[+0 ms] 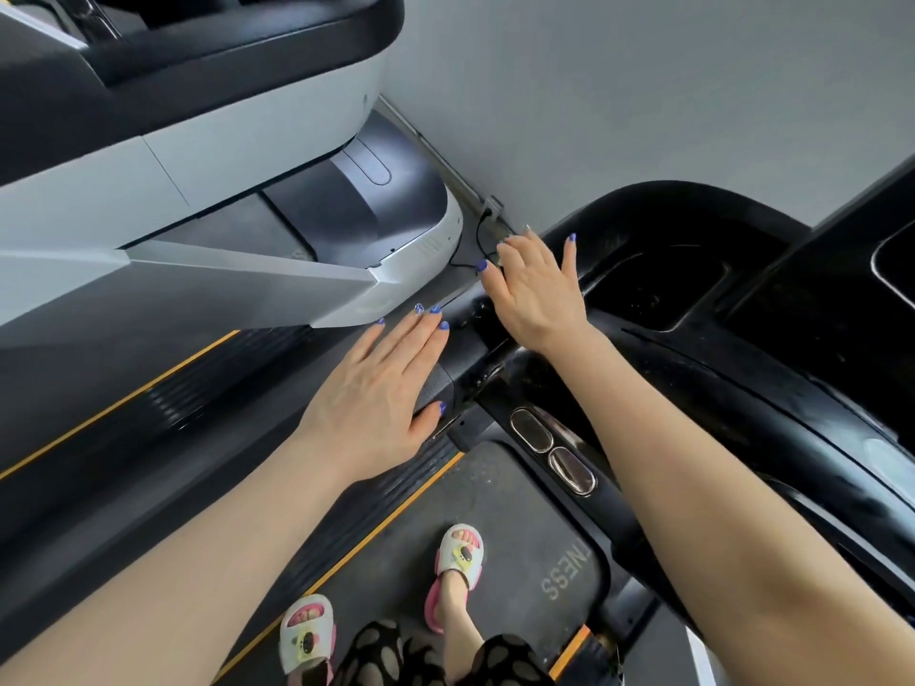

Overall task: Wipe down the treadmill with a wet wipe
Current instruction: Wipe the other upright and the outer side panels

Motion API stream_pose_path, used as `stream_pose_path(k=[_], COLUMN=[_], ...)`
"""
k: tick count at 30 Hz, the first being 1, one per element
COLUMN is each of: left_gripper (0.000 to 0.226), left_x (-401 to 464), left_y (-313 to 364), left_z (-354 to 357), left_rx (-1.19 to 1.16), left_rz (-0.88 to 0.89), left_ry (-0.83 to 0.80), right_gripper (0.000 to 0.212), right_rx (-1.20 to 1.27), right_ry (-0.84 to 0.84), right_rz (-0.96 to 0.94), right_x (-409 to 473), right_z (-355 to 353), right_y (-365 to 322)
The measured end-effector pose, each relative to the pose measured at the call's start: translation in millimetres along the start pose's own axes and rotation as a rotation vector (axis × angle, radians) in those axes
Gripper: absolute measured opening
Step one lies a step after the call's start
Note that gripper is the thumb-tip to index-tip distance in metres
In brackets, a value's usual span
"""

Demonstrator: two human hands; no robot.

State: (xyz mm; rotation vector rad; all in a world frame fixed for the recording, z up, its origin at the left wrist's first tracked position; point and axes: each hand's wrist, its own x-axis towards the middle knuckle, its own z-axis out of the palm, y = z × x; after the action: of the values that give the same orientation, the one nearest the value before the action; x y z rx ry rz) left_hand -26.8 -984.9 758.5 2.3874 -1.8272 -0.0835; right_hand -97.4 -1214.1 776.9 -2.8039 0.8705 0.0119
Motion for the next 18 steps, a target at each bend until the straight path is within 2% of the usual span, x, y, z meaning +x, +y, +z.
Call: stream_pose_path(k=[3, 6, 9, 14, 18], left_gripper=[0.076, 0.076, 0.076, 0.076, 0.076], left_x=[-3, -15, -28, -31, -30], left_y=[-2, -7, -12, -12, -13], left_z=[-2, -6, -6, -3, 0], left_rx=[-0.01, 0.005, 0.012, 0.001, -0.01], left_rz=[0.014, 0.009, -0.007, -0.016, -0.012], left_ry=[-0.026, -0.044, -0.038, -0.016, -0.006], right_gripper=[0.063, 0.073, 0.072, 0.093, 0.09], right_rx=[0.002, 0.06, 0.09, 0.082, 0.011], right_ry=[-0.02, -0.002, -0.047, -0.132, -0.119], right_rz=[0.025, 0.027, 0.015, -0.055, -0.091], right_x=[9, -8, -39, -97, -95], right_z=[-3, 0, 6, 16, 16], right_y=[-2, -5, -7, -10, -7])
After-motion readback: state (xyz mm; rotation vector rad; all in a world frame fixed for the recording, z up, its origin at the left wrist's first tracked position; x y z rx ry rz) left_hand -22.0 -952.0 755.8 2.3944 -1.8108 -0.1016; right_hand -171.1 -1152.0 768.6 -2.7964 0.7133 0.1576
